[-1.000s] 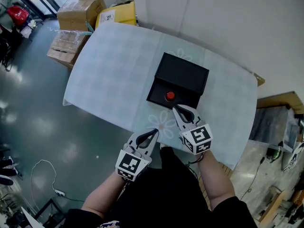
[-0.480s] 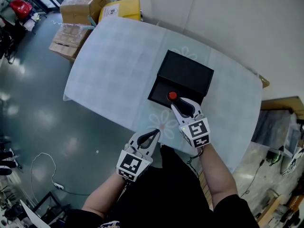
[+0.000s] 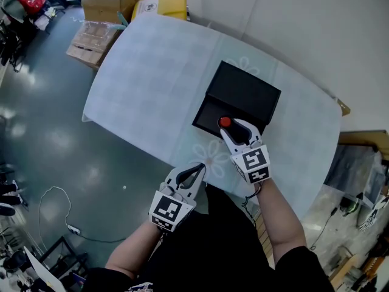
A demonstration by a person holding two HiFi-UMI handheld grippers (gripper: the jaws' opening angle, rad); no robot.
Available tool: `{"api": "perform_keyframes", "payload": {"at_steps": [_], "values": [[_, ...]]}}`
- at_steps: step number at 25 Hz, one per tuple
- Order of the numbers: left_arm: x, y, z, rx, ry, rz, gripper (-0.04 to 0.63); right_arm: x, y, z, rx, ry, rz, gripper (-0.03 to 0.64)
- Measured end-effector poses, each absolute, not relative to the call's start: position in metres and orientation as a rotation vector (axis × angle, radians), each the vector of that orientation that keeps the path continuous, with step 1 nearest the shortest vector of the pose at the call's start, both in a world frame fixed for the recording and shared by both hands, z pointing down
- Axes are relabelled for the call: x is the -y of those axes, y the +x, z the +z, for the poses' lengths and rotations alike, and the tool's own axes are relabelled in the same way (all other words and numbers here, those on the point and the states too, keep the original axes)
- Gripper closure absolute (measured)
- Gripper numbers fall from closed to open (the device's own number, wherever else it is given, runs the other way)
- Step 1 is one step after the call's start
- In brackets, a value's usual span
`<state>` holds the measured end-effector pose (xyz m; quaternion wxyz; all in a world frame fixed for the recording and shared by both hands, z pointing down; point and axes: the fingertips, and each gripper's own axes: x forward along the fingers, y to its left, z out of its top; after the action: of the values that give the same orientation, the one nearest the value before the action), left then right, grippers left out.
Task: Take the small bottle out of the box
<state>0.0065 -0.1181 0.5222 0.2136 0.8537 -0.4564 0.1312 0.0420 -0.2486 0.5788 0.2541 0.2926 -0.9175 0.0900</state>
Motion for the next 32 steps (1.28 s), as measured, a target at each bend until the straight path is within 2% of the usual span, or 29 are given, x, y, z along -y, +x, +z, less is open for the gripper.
{"api": "perform_keyframes", "payload": {"at_steps": [14, 32], "values": [[0.118, 0.000, 0.534, 1.293, 2.316, 0.373, 0.568, 0.260, 0.028, 0.591, 2.496, 0.753, 0.208, 0.423], [0.109, -0.012, 0.531, 1.315, 2.307, 0.373, 0.568, 0.255, 0.027, 0.586, 2.497, 0.772, 0.165, 0.456]]}}
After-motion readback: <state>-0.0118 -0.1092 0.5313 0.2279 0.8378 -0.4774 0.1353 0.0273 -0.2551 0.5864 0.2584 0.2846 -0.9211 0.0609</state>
